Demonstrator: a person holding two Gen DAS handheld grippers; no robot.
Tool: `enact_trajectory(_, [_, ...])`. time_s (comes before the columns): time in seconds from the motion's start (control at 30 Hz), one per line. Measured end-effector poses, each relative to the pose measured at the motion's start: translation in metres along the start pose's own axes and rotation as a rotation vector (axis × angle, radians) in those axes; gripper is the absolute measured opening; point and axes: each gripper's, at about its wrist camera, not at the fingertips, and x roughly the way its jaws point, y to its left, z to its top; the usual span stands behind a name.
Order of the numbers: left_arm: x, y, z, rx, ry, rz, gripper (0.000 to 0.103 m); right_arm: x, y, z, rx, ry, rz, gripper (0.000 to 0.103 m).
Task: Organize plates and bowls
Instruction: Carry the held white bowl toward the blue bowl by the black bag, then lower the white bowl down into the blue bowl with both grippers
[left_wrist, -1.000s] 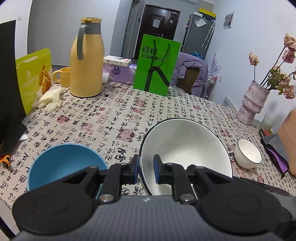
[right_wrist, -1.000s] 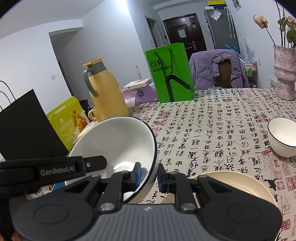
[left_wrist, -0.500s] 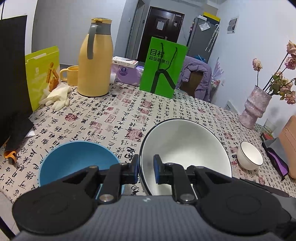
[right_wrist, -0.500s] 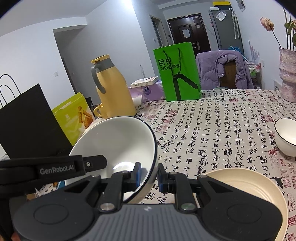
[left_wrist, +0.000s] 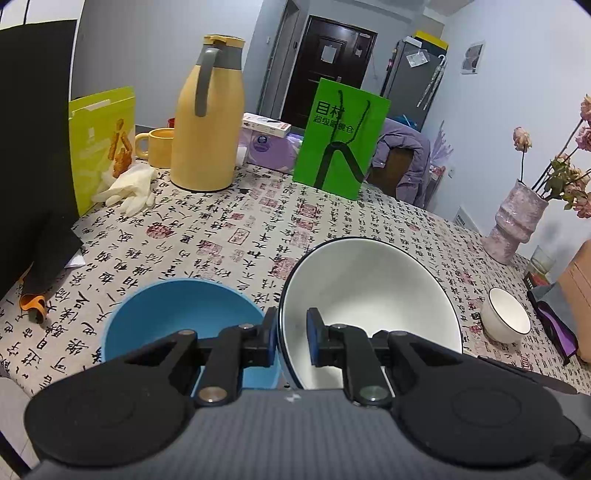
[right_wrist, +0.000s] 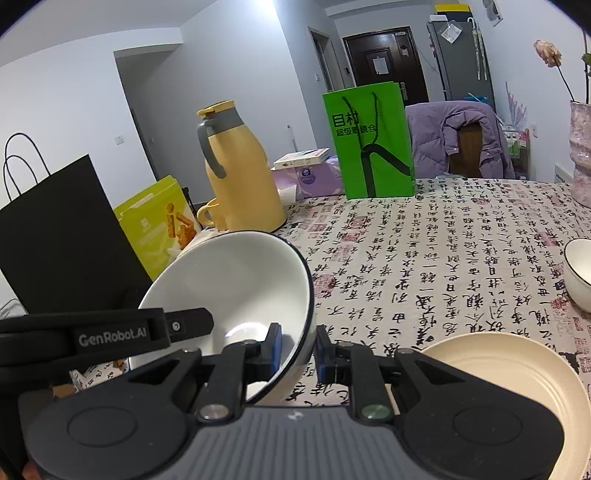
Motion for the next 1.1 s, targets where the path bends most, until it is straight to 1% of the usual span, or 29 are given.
enact_trajectory(0.63, [-0.005, 0.036, 0.002, -0.043, -0.015, 0.020, 0.015, 0.019, 0.031, -0.002, -0.028, 0.015, 0.028, 0.018])
enact_trajectory(1.1, [-0.009, 0.059, 0.000, -0.067, -0.032, 0.049, 0.015, 0.031, 0.053, -0.005, -0.049, 0.021, 0.045, 0.018])
